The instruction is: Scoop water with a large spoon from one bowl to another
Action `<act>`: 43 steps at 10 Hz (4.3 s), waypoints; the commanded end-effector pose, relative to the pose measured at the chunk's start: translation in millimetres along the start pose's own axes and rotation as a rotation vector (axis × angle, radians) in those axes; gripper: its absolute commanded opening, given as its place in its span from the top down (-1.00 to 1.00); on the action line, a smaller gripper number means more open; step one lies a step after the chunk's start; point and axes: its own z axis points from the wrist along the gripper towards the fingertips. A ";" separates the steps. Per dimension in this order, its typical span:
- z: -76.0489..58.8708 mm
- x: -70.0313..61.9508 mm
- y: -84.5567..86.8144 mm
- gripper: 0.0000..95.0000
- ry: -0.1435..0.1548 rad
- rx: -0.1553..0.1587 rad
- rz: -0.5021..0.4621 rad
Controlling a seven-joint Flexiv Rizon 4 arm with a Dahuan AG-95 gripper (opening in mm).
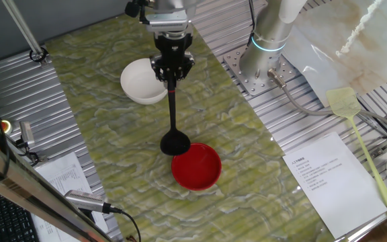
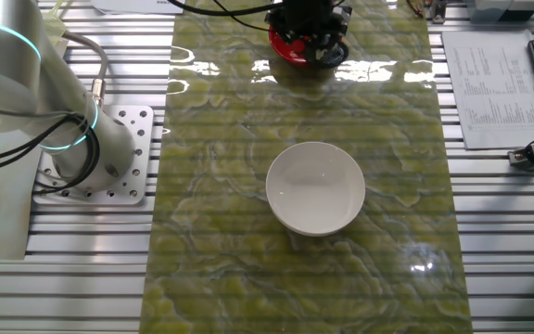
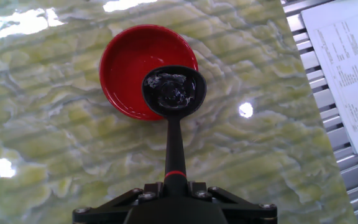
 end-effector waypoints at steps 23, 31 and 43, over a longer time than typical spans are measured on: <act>-0.1 36.2 -13.6 1.00 -0.076 -0.009 -0.024; -0.9 48.4 -17.0 1.00 -0.089 -0.006 -0.050; -7.9 73.1 -19.9 1.00 -0.086 -0.009 -0.079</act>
